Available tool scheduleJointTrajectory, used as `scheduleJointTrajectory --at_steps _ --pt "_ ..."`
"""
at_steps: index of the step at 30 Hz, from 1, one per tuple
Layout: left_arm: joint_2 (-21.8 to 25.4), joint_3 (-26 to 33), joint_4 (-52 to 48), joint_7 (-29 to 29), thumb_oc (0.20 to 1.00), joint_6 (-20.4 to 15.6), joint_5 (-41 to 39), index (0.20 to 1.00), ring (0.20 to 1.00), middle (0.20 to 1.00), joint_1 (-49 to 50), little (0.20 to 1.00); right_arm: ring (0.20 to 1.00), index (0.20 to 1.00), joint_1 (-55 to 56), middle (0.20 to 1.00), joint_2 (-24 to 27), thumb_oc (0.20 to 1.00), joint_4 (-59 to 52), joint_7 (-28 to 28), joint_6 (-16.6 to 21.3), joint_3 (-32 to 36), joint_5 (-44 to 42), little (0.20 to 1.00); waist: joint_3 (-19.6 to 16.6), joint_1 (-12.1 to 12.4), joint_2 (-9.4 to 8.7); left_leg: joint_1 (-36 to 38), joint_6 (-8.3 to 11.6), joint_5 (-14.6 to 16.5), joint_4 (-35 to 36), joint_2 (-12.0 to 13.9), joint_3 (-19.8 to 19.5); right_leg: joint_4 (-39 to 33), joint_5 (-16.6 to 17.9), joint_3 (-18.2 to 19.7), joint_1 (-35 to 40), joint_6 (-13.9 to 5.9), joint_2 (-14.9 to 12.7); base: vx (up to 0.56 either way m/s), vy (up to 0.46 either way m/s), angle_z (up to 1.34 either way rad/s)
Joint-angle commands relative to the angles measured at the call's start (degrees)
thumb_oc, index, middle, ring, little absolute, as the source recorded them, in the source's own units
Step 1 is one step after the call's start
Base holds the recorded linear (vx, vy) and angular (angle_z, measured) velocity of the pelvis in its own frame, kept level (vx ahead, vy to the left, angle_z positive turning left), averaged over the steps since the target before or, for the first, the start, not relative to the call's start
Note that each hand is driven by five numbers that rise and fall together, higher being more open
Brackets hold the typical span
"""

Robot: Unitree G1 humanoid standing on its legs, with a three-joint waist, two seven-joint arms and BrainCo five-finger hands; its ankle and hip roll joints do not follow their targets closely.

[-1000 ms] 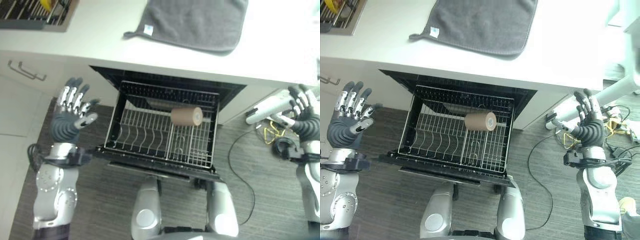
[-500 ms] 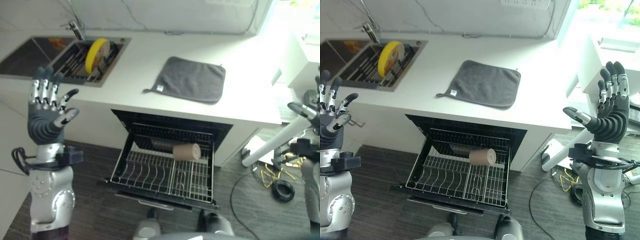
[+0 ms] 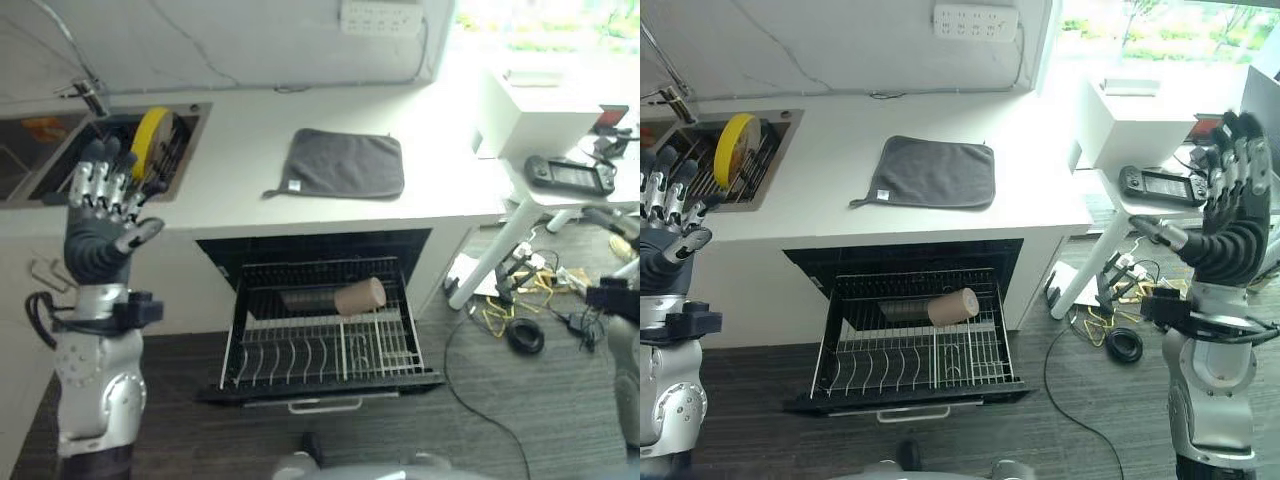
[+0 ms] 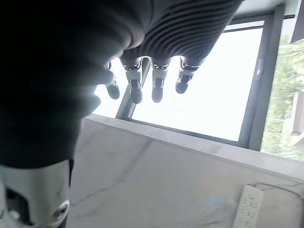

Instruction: Place the dishes in the dishwasher.

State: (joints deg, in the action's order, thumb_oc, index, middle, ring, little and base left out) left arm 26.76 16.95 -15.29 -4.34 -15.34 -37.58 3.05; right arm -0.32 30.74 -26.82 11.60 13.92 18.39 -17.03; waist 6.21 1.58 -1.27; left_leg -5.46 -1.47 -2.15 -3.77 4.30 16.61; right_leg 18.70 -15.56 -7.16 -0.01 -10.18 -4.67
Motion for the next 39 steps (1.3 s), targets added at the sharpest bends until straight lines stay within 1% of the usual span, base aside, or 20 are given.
scheduleJointTrajectory --at_steps 1,4,6,8,9,12,13,14,16,18,19,22,25,26,28,33,35,37,38,39 --pt "3.1 2.7 -7.1 0.0 1.0 -2.6 -1.2 1.0 1.0 1.0 0.9 1.0 1.0 1.0 0.2 1.0 -1.8 1.0 -2.2 0.1 2.7 2.2 -3.6 1.0 -0.3 1.1 -2.05 -1.6 2.33 -0.5 6.8 -4.9 -3.9 -17.4 7.9 -0.2 10.0 5.76 3.5 -0.35 -0.288 0.15" --pt "2.2 2.3 -7.1 0.6 1.0 -3.1 -0.6 1.0 1.0 1.0 2.8 1.0 1.0 1.0 1.5 1.0 -1.7 1.0 -2.7 -1.3 4.1 2.5 -8.3 1.0 1.3 0.4 -0.64 -4.4 3.81 -1.9 5.6 -4.2 -2.5 -23.7 9.7 -0.6 10.1 7.75 4.3 -0.37 -0.216 0.06" --pt "2.1 2.7 -7.0 0.5 1.0 -3.3 -1.8 1.0 1.0 1.0 3.7 1.0 1.0 1.0 1.7 1.0 -1.5 1.0 -2.3 -1.4 4.1 3.0 -8.6 1.0 1.8 0.2 -0.06 -5.0 4.01 -1.1 4.3 -4.5 -2.4 -23.7 9.6 -0.8 9.8 8.1 4.1 -0.28 -0.082 0.09" --pt "1.5 3.1 -7.5 0.6 1.0 -3.6 -2.9 1.0 1.0 1.0 4.8 1.0 1.0 1.0 1.3 1.0 -0.9 1.0 -2.2 -1.8 3.9 3.0 -9.6 1.0 1.9 1.0 0.31 -5.9 3.96 -0.2 1.6 -5.4 -6.8 -23.7 10.2 0.4 9.3 8.62 4.1 -0.27 -0.012 0.1" --pt "0.8 3.3 -8.3 1.1 1.0 -3.8 -2.9 1.0 1.0 1.0 4.9 1.0 1.0 1.0 -0.3 1.0 -0.8 1.0 -2.4 -1.7 3.6 1.7 -8.1 1.0 1.6 1.3 0.01 -5.1 3.65 2.4 -1.2 -5.4 -8.9 -23.7 10.4 0.6 8.5 8.85 3.2 -0.26 0.022 -0.1" --pt "1.0 3.8 -8.9 0.6 1.0 -3.9 -5.9 1.0 1.0 1.0 3.8 1.0 1.0 1.0 -0.6 1.0 0.5 1.0 -3.2 0.6 3.9 1.7 -4.9 1.0 1.0 -0.4 -1.33 -2.1 3.53 6.5 -6.8 -1.7 -6.1 -23.7 12.2 -1.2 6.3 8.67 0.7 -0.22 0.052 -0.27" --pt "1.0 3.8 -8.9 0.6 1.0 -3.9 -5.9 1.0 1.0 1.0 3.8 1.0 1.0 1.0 -0.6 1.0 0.5 1.0 -3.2 0.6 3.9 1.7 -4.9 1.0 1.0 -0.4 -1.33 -2.1 3.53 6.5 -6.8 -1.7 -6.1 -23.7 12.2 -1.2 6.3 8.67 0.7 -0.17 0.137 0.45" --pt "1.1 4.0 -8.6 -0.6 1.0 -3.6 -7.8 1.0 1.0 1.0 3.3 1.0 1.0 1.0 -0.1 1.0 1.1 1.0 -2.9 1.3 3.8 3.2 -4.8 1.0 0.2 -1.7 -1.3 1.3 4.11 7.6 -6.7 0.8 -5.9 -23.6 12.5 -1.9 5.6 8.49 0.2 -0.07 0.212 0.57" --pt "0.5 4.1 -9.2 -2.0 1.0 -3.3 -8.7 1.0 1.0 1.0 3.5 1.0 1.0 1.0 1.5 1.0 1.4 1.0 -3.3 1.0 3.0 6.1 -5.9 1.0 -1.1 -3.2 -0.3 6.4 5.92 6.2 -1.7 3.8 -6.2 -23.5 12.2 -2.5 5.0 8.19 0.2 -0.05 0.361 0.52" --pt "0.1 3.5 -9.5 -2.7 1.0 -3.6 -8.9 1.0 1.0 1.0 3.7 1.0 1.0 1.0 2.4 1.0 1.3 1.0 -3.6 1.7 2.7 7.6 -5.2 1.0 -1.9 -3.8 0.55 9.1 6.8 5.4 3.6 5.0 -5.2 -23.7 12.0 -2.9 5.1 7.84 -0.2 -0.01 0.455 0.44" --pt "0.4 2.6 -9.0 -3.7 1.0 -3.4 -9.4 1.0 1.0 1.0 2.9 1.0 1.0 1.0 3.0 1.0 1.7 1.0 -3.0 3.5 2.7 8.8 -4.2 1.0 -2.4 -4.6 1.14 10.8 7.53 4.0 7.6 6.1 -1.9 -23.7 12.3 -4.6 5.4 7.08 -1.4 -0.02 0.463 0.31" --pt "0.3 2.4 -7.8 -5.4 1.0 -3.6 -9.4 1.0 1.0 1.0 2.7 1.0 1.0 1.0 3.1 1.0 1.3 1.0 -2.3 4.2 3.9 9.9 -3.7 1.0 -2.4 -4.9 1.53 11.7 6.94 4.7 8.8 4.6 -2.1 -23.5 13.5 -5.9 5.6 5.29 -3.4 0.04 0.57 0.72" --pt "0.7 3.7 -7.4 -6.7 1.0 -1.9 -10.1 1.0 1.0 1.0 2.5 1.0 1.0 1.0 3.6 1.0 -0.5 1.0 -2.7 3.7 4.2 9.7 -2.9 1.0 -2.0 -4.4 1.43 12.3 5.14 6.2 8.8 2.4 -3.6 -21.6 14.8 -6.9 4.9 3.27 -6.1 0.07 0.394 0.38" --pt "0.8 4.0 -7.3 -6.9 1.0 -1.6 -10.3 1.0 1.0 1.0 2.4 1.0 1.0 1.0 3.7 1.0 -0.8 1.0 -2.8 3.6 4.2 9.6 -2.7 1.0 -1.9 -4.3 1.38 12.3 4.9 6.4 8.8 2.1 -3.8 -21.1 15.1 -7.1 4.6 3.11 -6.5 0.06 0.37 0.14" --pt "1.0 5.1 -7.4 -8.1 1.0 0.9 -11.1 1.0 1.0 1.0 2.2 1.0 1.0 1.0 4.0 1.0 -2.9 1.0 -3.6 2.9 3.8 8.6 -1.3 1.0 -1.3 -3.5 0.91 12.5 3.31 7.5 8.8 -0.1 -4.7 -18.2 17.7 -8.2 3.3 2.41 -9.6 0.07 0.446 0.17" --pt "1.2 5.0 -8.1 -8.2 1.0 4.8 -11.2 1.0 1.0 1.0 2.0 1.0 1.0 1.0 4.1 1.0 -4.7 1.0 -4.0 0.9 1.9 6.7 2.3 1.0 -0.4 -2.2 0.5 12.3 0.93 8.5 8.8 -2.6 -5.2 -9.9 19.7 -11.1 0.7 2.14 -12.4 0.07 0.322 0.09" --pt "1.3 4.8 -7.9 -7.8 1.0 5.1 -11.3 1.0 1.0 1.0 1.8 1.0 1.0 1.0 3.9 1.0 -4.5 1.0 -3.9 0.6 1.9 6.4 1.8 1.0 -0.2 -2.2 0.51 12.1 0.55 8.2 8.8 -2.5 -5.0 -7.5 18.6 -11.1 -0.1 2.38 -11.0 0.03 0.103 -0.07" --pt "1.6 4.4 -7.4 -8.0 1.0 5.2 -11.9 1.0 1.0 1.0 1.5 1.0 1.0 1.0 4.1 1.0 -3.9 1.0 -3.6 0.9 2.3 6.7 0.8 1.0 0.1 -3.1 0.3 12.1 0.03 8.0 8.8 -2.5 -5.8 -6.2 15.1 -7.9 -0.9 3.13 -6.3 0.01 -0.031 -0.17" --pt "1.7 4.0 -7.2 -8.1 1.0 5.0 -11.9 1.0 1.0 1.0 1.3 1.0 1.0 1.0 4.3 1.0 -3.5 1.0 -3.4 1.2 2.6 7.0 0.1 1.0 0.2 -3.8 0.11 12.0 -0.25 7.8 8.8 -2.7 -6.5 -6.9 13.2 -5.7 -1.0 3.57 -3.2 0.03 -0.205 -0.26" --pt "1.4 2.3 -7.2 -7.9 1.0 4.4 -10.3 1.0 1.0 1.0 0.5 1.0 1.0 1.0 4.1 1.0 -3.2 1.0 -2.6 1.5 3.3 7.3 -2.2 1.0 0.1 -4.5 -0.59 12.2 -0.48 8.1 8.8 -3.9 -7.5 -10.9 10.9 -3.6 0.2 5.12 1.8 0.06 -0.251 -0.15"
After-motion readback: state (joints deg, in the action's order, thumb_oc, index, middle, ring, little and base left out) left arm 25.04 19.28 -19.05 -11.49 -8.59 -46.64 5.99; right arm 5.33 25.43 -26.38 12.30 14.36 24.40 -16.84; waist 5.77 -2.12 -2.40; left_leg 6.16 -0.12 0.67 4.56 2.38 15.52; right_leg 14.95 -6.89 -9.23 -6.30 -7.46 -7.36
